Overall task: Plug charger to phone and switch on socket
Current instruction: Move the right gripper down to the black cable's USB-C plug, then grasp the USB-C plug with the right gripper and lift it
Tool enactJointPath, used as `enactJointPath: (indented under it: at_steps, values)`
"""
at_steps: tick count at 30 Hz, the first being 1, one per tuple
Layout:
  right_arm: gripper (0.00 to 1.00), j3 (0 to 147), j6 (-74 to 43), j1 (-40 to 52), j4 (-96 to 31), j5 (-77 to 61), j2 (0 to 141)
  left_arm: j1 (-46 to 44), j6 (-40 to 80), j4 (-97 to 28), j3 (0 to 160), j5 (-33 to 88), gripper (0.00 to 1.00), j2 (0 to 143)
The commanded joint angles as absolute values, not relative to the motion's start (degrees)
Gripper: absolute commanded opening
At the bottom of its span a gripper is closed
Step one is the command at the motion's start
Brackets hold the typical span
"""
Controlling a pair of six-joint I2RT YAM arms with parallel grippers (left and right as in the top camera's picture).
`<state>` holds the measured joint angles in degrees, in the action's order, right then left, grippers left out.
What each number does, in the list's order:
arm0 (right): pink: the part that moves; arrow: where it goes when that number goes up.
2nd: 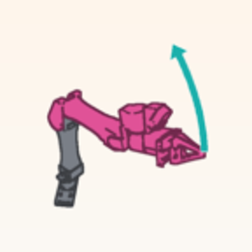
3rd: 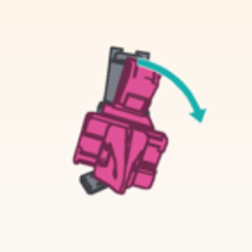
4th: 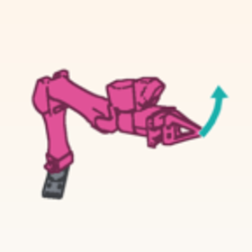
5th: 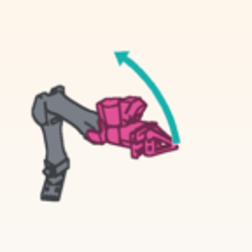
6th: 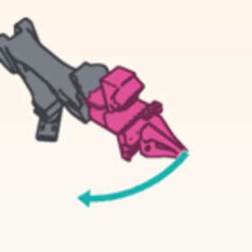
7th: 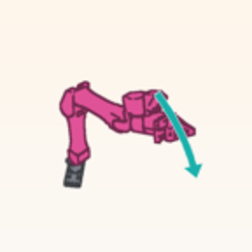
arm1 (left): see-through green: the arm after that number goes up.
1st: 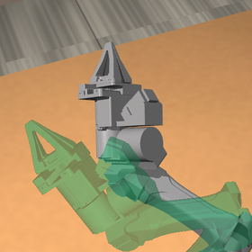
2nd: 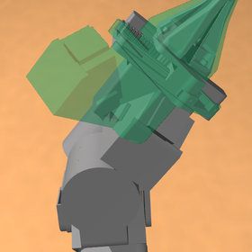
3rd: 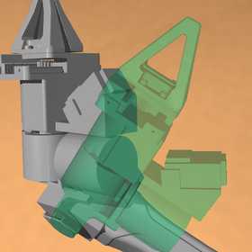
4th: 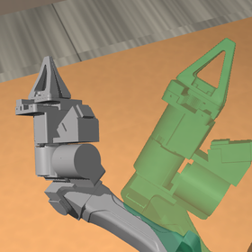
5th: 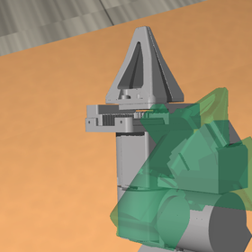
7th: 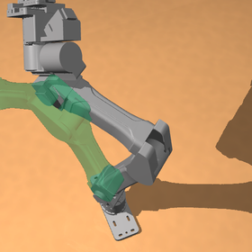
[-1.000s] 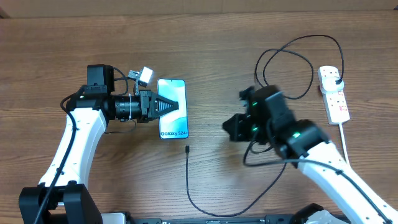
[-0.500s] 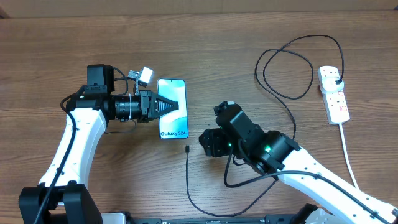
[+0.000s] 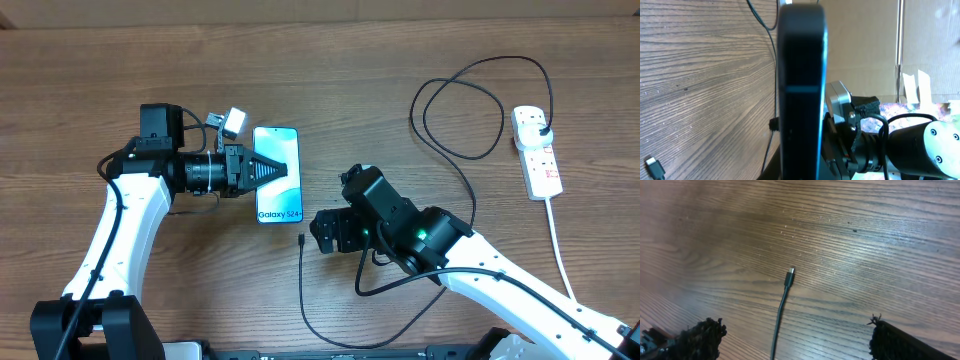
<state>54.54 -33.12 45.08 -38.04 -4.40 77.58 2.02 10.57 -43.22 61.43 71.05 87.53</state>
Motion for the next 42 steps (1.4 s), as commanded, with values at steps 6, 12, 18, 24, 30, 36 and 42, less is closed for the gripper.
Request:
enactJointPath:
  at_steps: [6,12,18,24,30,36,42]
  values:
    - [0.72,54.81,-33.23,45.32,-37.89,-4.60,77.49,2.11,10.94,-43.07,61.25,73.95,0.04,86.76]
    - [0.56,54.76,-33.23,45.32,-38.06,-4.58,77.49,2.11,10.94,-43.03,61.25,73.91,0.04,86.78]
    - [0.51,54.76,-37.10,45.32,-38.24,-4.60,77.49,2.13,13.10,-43.00,61.25,69.14,0.04,86.78]
    - [0.48,54.76,-43.07,45.39,-38.20,-4.58,78.13,2.42,19.07,-38.87,61.25,65.06,0.04,86.76]
    - [0.49,54.76,-45.69,46.46,-37.32,-4.80,82.65,4.56,26.55,-30.48,61.25,65.19,0.04,86.78]
    - [0.41,54.76,-48.49,51.57,-32.58,-5.13,88.20,8.32,27.20,-29.80,61.25,64.99,0.04,86.78]
    - [0.33,54.76,-54.72,56.27,-30.81,1.74,92.16,9.78,27.20,-31.14,61.25,64.99,0.04,86.78]
